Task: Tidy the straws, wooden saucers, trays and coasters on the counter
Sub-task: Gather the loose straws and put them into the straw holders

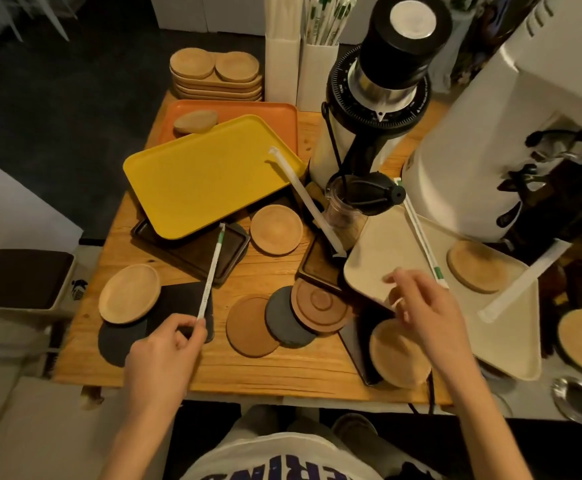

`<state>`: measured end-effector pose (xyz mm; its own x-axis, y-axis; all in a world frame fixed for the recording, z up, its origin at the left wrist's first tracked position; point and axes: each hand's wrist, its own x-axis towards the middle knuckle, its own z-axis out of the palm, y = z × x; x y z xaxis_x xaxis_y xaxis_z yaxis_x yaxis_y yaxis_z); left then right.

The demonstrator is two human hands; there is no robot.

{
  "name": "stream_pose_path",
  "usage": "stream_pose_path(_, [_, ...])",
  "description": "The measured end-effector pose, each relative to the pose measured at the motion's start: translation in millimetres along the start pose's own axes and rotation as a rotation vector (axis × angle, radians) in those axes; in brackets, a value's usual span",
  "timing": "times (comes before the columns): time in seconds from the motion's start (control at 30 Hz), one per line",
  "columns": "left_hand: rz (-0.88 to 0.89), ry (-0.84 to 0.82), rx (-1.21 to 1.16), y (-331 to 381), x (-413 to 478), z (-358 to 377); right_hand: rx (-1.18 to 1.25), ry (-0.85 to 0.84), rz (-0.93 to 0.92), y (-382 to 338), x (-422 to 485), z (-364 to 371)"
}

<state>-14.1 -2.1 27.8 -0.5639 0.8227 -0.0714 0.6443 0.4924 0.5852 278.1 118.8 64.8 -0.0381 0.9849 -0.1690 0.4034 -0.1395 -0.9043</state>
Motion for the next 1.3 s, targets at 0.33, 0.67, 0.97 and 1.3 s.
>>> stream_pose_path(0.33, [-0.076, -0.122, -0.363, 22.5, -10.0, 26.7, -0.806, 0.194, 0.011, 37.3, 114.8, -46.5])
stream_pose_path(0.67, [-0.237, -0.237, -0.651, 40.1, -21.9, 39.0, -0.855, 0.099, 0.126, 50.6, 129.8, -51.3])
stream_pose_path(0.97, [-0.267, -0.251, -0.758, 46.8, -22.5, 37.7, -0.629, 0.000, 0.177, 44.3, 109.4, -62.6])
stream_pose_path(1.3, [-0.308, -0.345, -0.826, 54.4, -33.7, 49.4, -0.245, -0.223, 0.183, 21.9, -2.6, -61.9])
